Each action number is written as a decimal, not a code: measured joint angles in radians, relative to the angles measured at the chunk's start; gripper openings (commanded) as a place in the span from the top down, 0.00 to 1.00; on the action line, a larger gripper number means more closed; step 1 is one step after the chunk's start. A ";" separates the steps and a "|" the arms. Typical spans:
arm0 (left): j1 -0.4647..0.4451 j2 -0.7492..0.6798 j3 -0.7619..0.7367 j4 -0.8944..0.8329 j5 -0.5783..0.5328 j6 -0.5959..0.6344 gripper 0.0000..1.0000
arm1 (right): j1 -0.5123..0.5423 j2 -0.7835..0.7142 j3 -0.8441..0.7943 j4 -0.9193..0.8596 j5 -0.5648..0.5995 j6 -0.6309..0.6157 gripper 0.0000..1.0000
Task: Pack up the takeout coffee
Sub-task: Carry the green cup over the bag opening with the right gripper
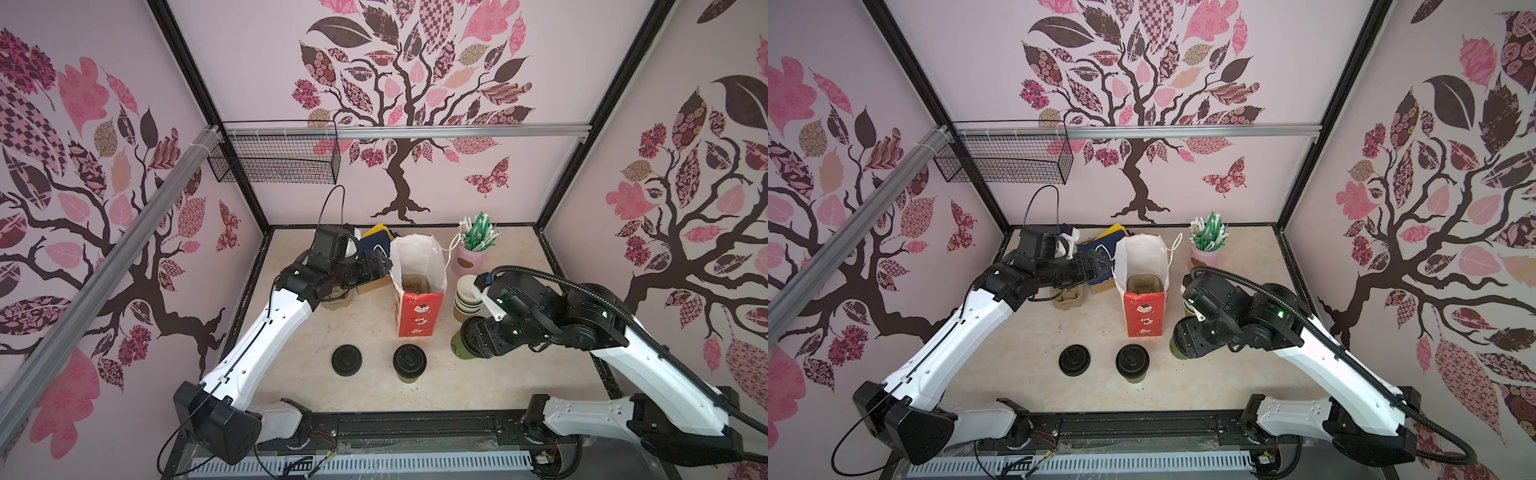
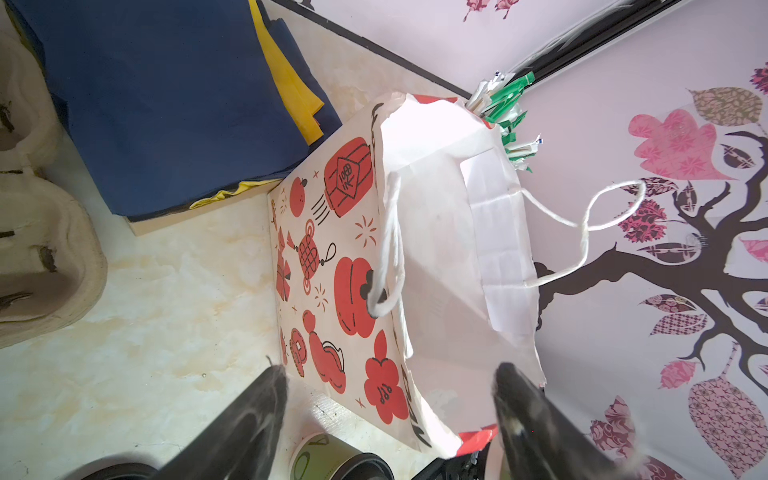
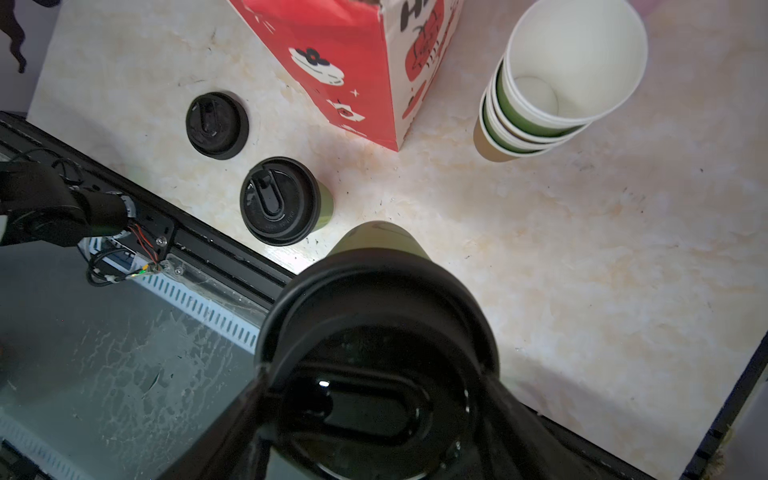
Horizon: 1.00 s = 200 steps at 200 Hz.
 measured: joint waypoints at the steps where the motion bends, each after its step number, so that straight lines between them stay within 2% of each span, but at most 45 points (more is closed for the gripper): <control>1: 0.000 0.002 0.000 0.000 0.000 0.000 0.22 | 0.000 0.002 0.002 0.000 0.000 -0.001 0.27; 52: -0.007 0.092 0.031 -0.009 0.045 0.010 0.35 | -0.009 0.124 0.253 0.002 0.013 -0.056 0.26; 131: -0.015 0.134 0.039 0.016 0.097 0.000 0.73 | -0.071 0.322 0.601 0.002 0.013 -0.111 0.28; 200: -0.018 0.136 0.039 0.040 0.113 -0.013 0.91 | -0.121 0.508 0.784 0.003 0.047 -0.127 0.29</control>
